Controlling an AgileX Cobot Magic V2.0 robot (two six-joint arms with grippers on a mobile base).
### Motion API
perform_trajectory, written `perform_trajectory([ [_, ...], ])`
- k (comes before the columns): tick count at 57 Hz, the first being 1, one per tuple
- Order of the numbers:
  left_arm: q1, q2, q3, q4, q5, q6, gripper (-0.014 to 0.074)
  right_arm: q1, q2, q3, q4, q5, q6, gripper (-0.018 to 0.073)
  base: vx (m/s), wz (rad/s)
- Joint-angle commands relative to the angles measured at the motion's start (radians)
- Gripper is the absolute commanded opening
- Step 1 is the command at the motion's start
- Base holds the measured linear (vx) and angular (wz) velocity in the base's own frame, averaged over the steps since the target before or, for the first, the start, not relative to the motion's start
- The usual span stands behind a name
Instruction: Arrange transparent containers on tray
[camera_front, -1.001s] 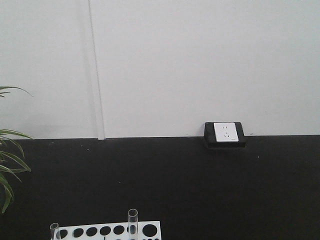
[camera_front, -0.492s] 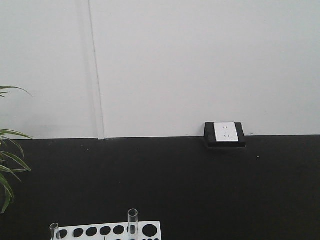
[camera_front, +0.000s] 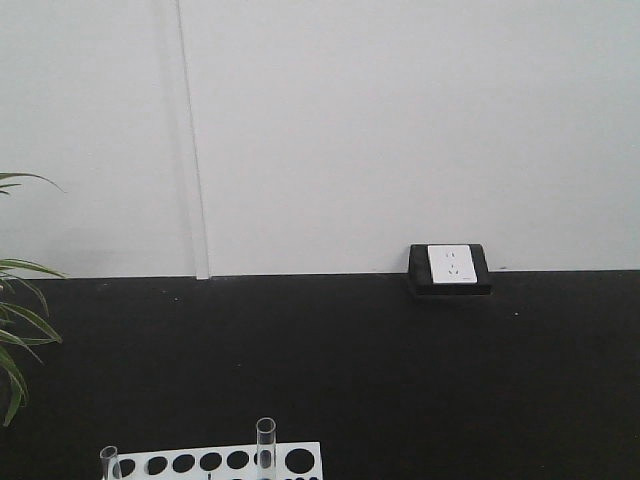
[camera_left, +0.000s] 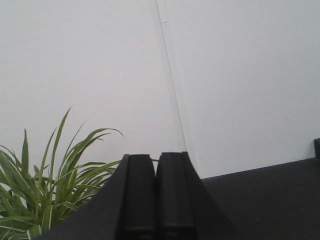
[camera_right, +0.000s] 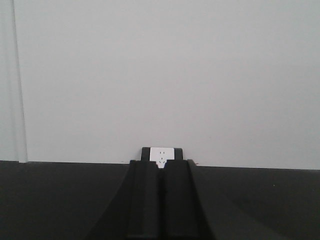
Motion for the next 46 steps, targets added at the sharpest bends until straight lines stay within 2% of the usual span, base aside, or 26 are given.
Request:
perform_trajectory([
  [1, 0.000, 0.083, -0.047, -0.029, -0.077, -0.004, -0.0007, -0.007, 0.083, -0.055, -0.008, -0.059, -0.005, -0.0011, 0.00, 0.00],
  [11, 0.000, 0.176, -0.046, -0.029, -0.095, -0.004, 0.0006, -0.007, 0.192, -0.055, -0.008, -0.044, -0.005, -0.0006, 0.00, 0.00],
  [19, 0.000, 0.247, -0.023, -0.029, -0.106, -0.004, 0.0051, -0.007, 0.272, -0.055, -0.006, -0.058, -0.005, 0.0008, 0.00, 0.00],
  [29, 0.000, 0.333, 0.032, -0.064, -0.166, -0.005, 0.0185, -0.007, 0.326, -0.055, -0.004, -0.101, -0.005, 0.0074, 0.00, 0.00],
  [38, 0.000, 0.406, 0.062, -0.072, -0.192, -0.005, 0.0361, -0.007, 0.349, -0.055, -0.004, -0.100, -0.005, 0.0176, 0.00, 0.00],
  [46, 0.000, 0.463, 0.067, -0.078, -0.211, -0.021, 0.0439, -0.007, 0.352, -0.055, -0.004, -0.100, -0.005, 0.0271, 0.00, 0.00],
])
